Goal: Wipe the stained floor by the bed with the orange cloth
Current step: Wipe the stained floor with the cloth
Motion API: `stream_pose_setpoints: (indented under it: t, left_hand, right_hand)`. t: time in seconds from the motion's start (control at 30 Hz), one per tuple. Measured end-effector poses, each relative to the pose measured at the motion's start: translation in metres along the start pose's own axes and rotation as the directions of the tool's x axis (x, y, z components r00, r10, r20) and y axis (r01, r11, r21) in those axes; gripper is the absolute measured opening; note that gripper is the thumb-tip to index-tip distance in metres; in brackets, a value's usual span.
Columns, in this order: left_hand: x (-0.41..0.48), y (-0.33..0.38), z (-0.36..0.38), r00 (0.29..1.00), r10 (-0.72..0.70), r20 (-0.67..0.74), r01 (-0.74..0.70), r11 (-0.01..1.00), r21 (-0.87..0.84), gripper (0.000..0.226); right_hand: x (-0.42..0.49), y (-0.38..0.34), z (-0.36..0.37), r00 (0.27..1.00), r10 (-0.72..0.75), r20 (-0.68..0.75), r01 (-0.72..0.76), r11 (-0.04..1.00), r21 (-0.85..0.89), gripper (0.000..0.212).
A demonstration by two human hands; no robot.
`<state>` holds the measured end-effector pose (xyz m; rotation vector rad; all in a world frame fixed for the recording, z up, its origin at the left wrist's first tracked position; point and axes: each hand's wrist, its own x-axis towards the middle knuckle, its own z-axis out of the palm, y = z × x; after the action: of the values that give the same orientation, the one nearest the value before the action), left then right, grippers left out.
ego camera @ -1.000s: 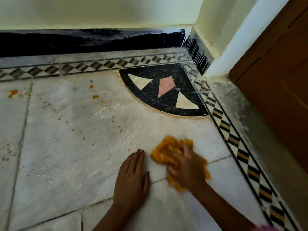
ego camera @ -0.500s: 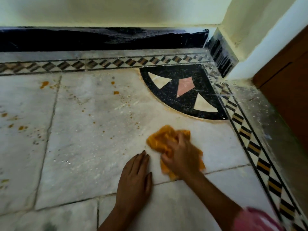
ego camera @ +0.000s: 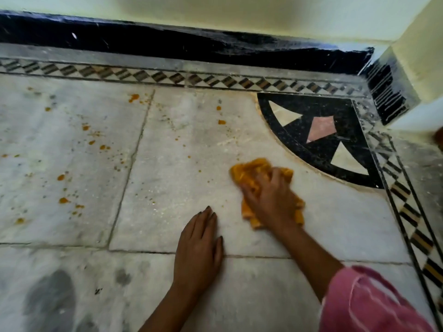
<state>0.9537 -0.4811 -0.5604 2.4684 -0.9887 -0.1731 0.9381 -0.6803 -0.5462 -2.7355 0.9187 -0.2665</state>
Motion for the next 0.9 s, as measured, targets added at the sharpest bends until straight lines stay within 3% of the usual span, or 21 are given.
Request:
stream_pose_setpoints:
  t: [0.1,0.2,0.27,0.37,0.43,0.57,0.63,0.7,0.8,0.9]
  left_hand:
    - [0.001,-0.007,-0.005,1.000,-0.009,0.015,0.009,1.000,0.003,0.050]
    - [0.001,-0.016,-0.004,1.000,0.011,0.003,-0.011,1.000,0.005,0.051]
    - [-0.002,-0.017,-0.003,1.000,0.019,0.007,-0.019,1.000,-0.006,0.050]
    - [-0.005,-0.014,-0.002,1.000,-0.010,-0.010,0.009,1.000,-0.020,0.049]
    - [-0.007,-0.014,-0.003,0.999,-0.035,-0.013,0.035,0.999,-0.022,0.049]
    - [-0.011,-0.028,-0.014,0.997,-0.069,-0.017,0.069,0.997,-0.016,0.048]
    - [-0.013,-0.037,-0.017,0.999,-0.049,-0.021,0.048,0.999,-0.014,0.048]
    - [-0.015,-0.047,-0.019,0.999,-0.026,-0.034,0.025,0.999,-0.021,0.048]
    - [-0.016,-0.050,-0.020,0.998,-0.009,-0.066,0.007,0.999,-0.034,0.048]
    - [-0.017,-0.047,-0.016,0.995,-0.034,-0.098,0.028,0.998,-0.058,0.048]
  right_hand:
    - [-0.067,0.009,-0.011,0.957,-0.282,0.066,0.274,0.955,0.110,0.042]
    - [-0.078,0.047,-0.026,0.931,-0.359,0.067,0.351,0.930,0.109,0.039]
    - [-0.052,0.055,-0.025,0.955,-0.294,0.036,0.292,0.955,0.049,0.041]
    - [0.012,0.025,-0.008,0.999,0.004,-0.035,-0.005,1.000,-0.020,0.044]
    - [0.033,-0.010,0.002,0.997,0.075,-0.007,-0.076,0.997,-0.036,0.049]
    - [-0.016,-0.049,0.012,0.962,-0.264,0.067,0.261,0.964,0.048,0.042]
    - [-0.054,-0.028,-0.001,0.900,-0.420,0.116,0.405,0.905,0.129,0.041]
    - [-0.072,0.005,-0.013,0.871,-0.483,0.088,0.473,0.874,0.112,0.042]
    - [-0.051,0.036,-0.020,0.950,-0.313,-0.016,0.313,0.949,-0.034,0.045]
    - [0.004,0.020,-0.002,0.991,-0.122,-0.055,0.117,0.989,-0.091,0.051]
